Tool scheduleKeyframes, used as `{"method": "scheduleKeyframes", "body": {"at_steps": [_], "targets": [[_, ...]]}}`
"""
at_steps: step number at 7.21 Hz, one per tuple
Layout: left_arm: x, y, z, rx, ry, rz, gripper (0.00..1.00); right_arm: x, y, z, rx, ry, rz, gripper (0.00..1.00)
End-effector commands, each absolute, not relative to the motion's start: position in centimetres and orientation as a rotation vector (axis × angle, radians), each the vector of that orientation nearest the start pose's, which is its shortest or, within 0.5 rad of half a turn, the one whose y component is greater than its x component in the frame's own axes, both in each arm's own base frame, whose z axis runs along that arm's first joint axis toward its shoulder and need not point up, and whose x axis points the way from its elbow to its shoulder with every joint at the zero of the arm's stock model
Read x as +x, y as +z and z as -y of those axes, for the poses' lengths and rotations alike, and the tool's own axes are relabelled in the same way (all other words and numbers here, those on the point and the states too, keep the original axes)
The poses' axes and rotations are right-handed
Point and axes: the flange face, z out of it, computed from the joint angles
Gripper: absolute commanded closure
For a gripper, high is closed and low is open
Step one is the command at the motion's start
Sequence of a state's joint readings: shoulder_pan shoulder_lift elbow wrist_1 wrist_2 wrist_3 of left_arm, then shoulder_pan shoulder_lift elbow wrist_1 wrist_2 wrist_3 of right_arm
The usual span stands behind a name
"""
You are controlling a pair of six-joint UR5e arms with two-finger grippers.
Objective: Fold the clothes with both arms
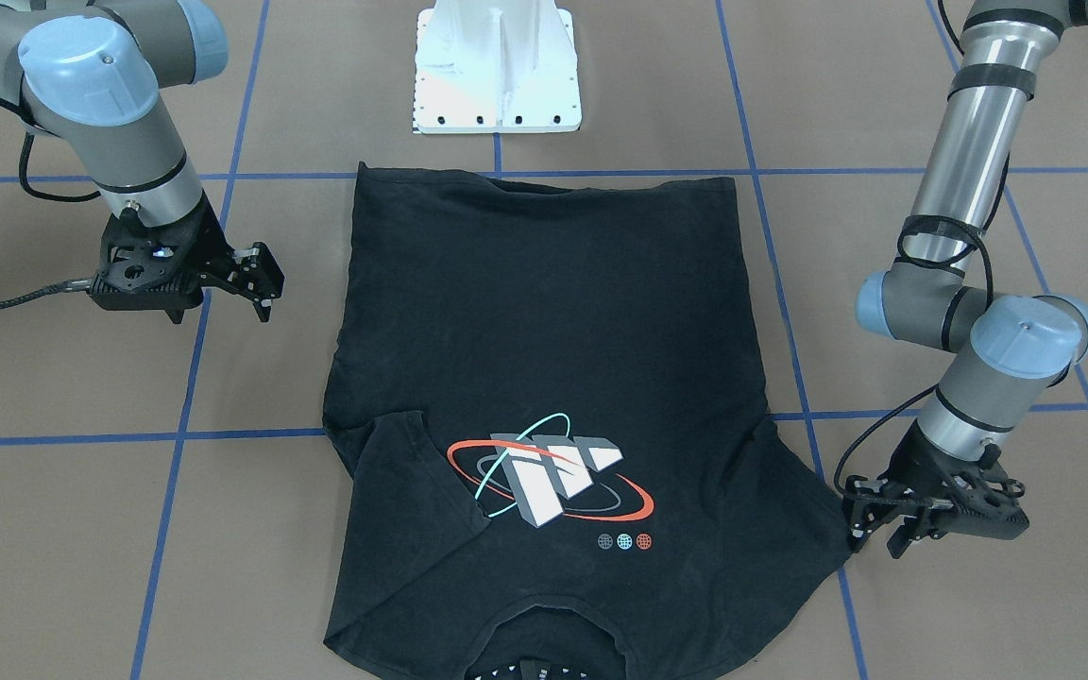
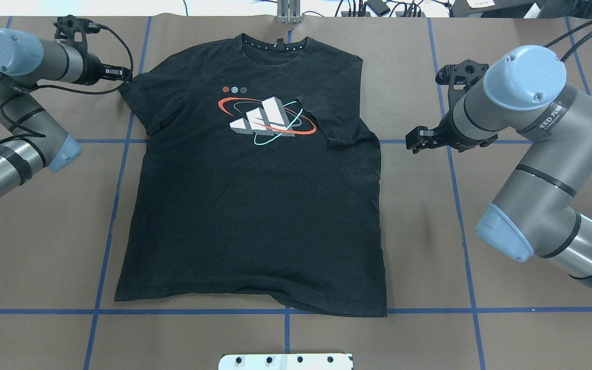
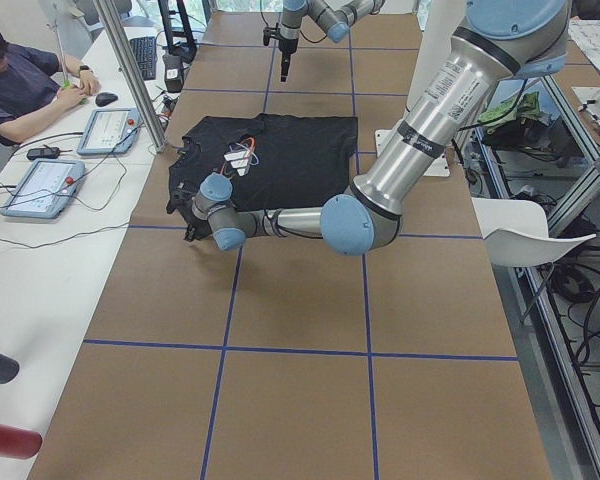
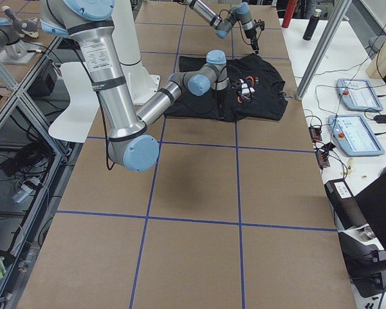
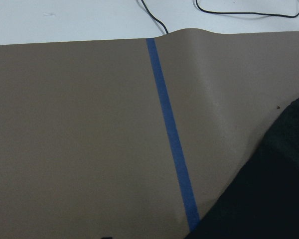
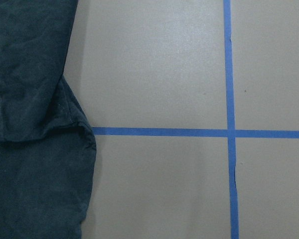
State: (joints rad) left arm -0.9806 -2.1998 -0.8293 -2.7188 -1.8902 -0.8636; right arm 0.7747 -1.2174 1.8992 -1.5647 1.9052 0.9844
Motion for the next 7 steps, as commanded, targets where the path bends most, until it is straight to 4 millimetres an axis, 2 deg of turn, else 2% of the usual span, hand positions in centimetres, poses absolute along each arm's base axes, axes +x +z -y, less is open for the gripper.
{"method": "scheduleKeyframes", "body": {"at_steps": [1,3,5,7], "targets": [[34.3,52.1,69.4,0.565,-0.083,-0.893,0.47,-35.1,32.4,48.4,0.179,0.062,0.729,0.00],[34.1,52.5,69.1,0.564,-0.083,-0.892,0.47,-35.2,32.3,48.4,0.180,0.059,0.731,0.00],[34.3,52.5,69.0,0.558,-0.089,-0.895,0.52,-35.2,32.3,48.3,0.179,0.059,0.731,0.00],[35.1,52.4,68.6,0.554,-0.079,-0.901,0.54,-35.3,32.5,48.3,0.177,0.058,0.728,0.00]]}}
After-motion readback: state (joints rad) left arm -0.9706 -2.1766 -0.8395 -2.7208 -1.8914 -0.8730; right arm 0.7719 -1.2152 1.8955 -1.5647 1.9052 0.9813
